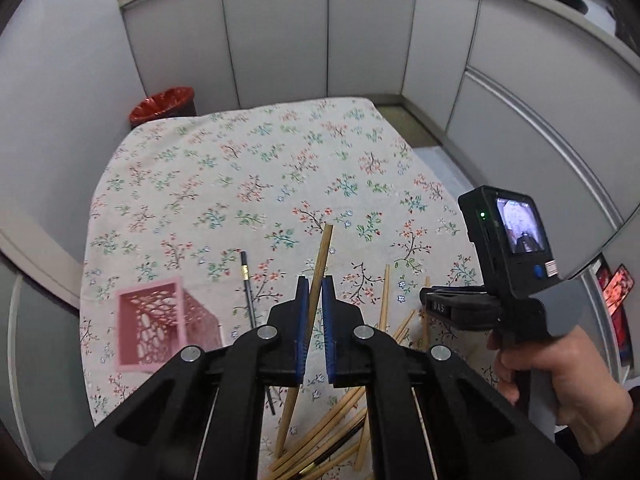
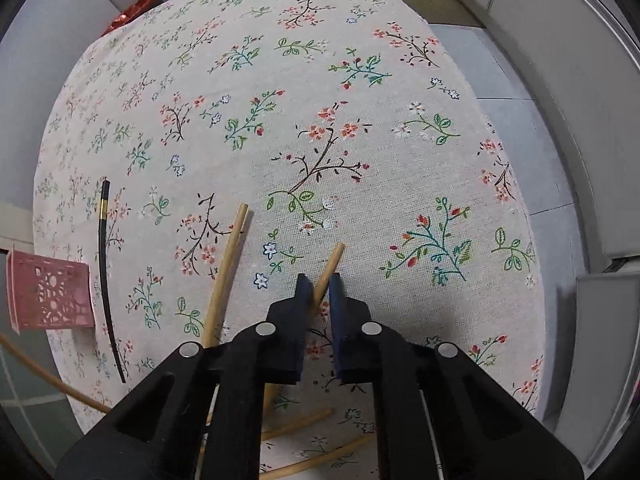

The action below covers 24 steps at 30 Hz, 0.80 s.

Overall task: Organize utensils
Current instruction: 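Lift the chopsticks upright over the pink cup and open both tools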

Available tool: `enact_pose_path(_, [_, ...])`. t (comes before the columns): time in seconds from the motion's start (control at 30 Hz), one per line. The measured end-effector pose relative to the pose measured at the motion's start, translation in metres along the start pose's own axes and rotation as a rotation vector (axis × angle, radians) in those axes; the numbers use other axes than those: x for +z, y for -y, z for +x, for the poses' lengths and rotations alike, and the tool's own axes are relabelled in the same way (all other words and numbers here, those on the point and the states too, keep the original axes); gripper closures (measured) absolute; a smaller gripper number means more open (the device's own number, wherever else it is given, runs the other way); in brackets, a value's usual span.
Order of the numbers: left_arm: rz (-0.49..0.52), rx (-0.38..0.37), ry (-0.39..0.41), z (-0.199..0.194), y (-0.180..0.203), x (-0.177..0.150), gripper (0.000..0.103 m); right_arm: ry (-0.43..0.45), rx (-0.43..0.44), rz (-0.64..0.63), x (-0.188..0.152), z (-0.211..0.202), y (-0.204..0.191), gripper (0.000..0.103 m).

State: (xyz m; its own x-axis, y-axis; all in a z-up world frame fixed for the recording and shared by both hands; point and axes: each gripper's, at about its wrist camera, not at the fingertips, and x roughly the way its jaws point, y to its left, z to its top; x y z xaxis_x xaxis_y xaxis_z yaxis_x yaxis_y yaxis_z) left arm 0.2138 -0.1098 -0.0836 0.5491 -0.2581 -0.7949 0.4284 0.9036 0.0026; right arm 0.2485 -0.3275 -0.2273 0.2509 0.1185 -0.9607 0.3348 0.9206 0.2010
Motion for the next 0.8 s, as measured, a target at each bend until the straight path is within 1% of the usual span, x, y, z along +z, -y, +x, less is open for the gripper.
enact_pose_path(0.03, [-0.017,0.0,0.019,-0.008,-0.006,-0.003,0.097,0.001,0.01,0.012,-0.001,-0.001,0.002,0.099])
enact_pose_path(0.13, [-0.053,-0.004,0.047,-0.023,-0.017,-0.008,0.097,0.044,0.023,0.012,-0.007,-0.015,0.001,0.099])
enact_pose_path(0.17, [-0.061,-0.003,0.068,-0.032,-0.022,-0.011,0.097,0.056,0.038,0.012,-0.01,-0.022,0.0,0.099])
enact_pose_path(0.2, [-0.063,-0.001,0.082,-0.038,-0.025,-0.013,0.097,0.056,0.038,0.012,-0.01,-0.022,0.0,0.099])
enact_pose_path(0.27, [-0.071,-0.005,0.115,-0.053,-0.032,-0.018,0.098,0.095,0.071,0.002,-0.019,-0.041,-0.005,0.099])
enact_pose_path(0.33, [-0.079,-0.009,0.141,-0.065,-0.036,-0.022,0.098,0.148,0.09,-0.029,-0.027,-0.064,-0.015,0.099])
enact_pose_path(0.43, [-0.102,-0.019,0.201,-0.088,-0.045,-0.023,0.098,0.232,0.112,-0.082,-0.038,-0.096,-0.029,0.099])
enact_pose_path(0.53, [-0.14,-0.04,0.281,-0.113,-0.055,-0.021,0.098,0.331,0.12,-0.134,-0.05,-0.131,-0.043,0.099])
enact_pose_path(0.57, [-0.153,-0.045,0.32,-0.125,-0.059,-0.019,0.098,0.365,0.129,-0.148,-0.054,-0.142,-0.047,0.099])
enact_pose_path(0.63, [-0.169,-0.031,0.385,-0.142,-0.064,-0.018,0.098,0.428,0.148,-0.17,-0.057,-0.164,-0.057,0.099])
enact_pose_path(0.73, [-0.188,0.038,0.5,-0.166,-0.073,-0.016,0.098,0.526,0.184,-0.193,-0.062,-0.193,-0.072,0.099])
enact_pose_path(0.8, [-0.201,0.072,0.549,-0.171,-0.079,-0.015,0.098,0.579,0.216,-0.198,-0.062,-0.21,-0.081,0.099])
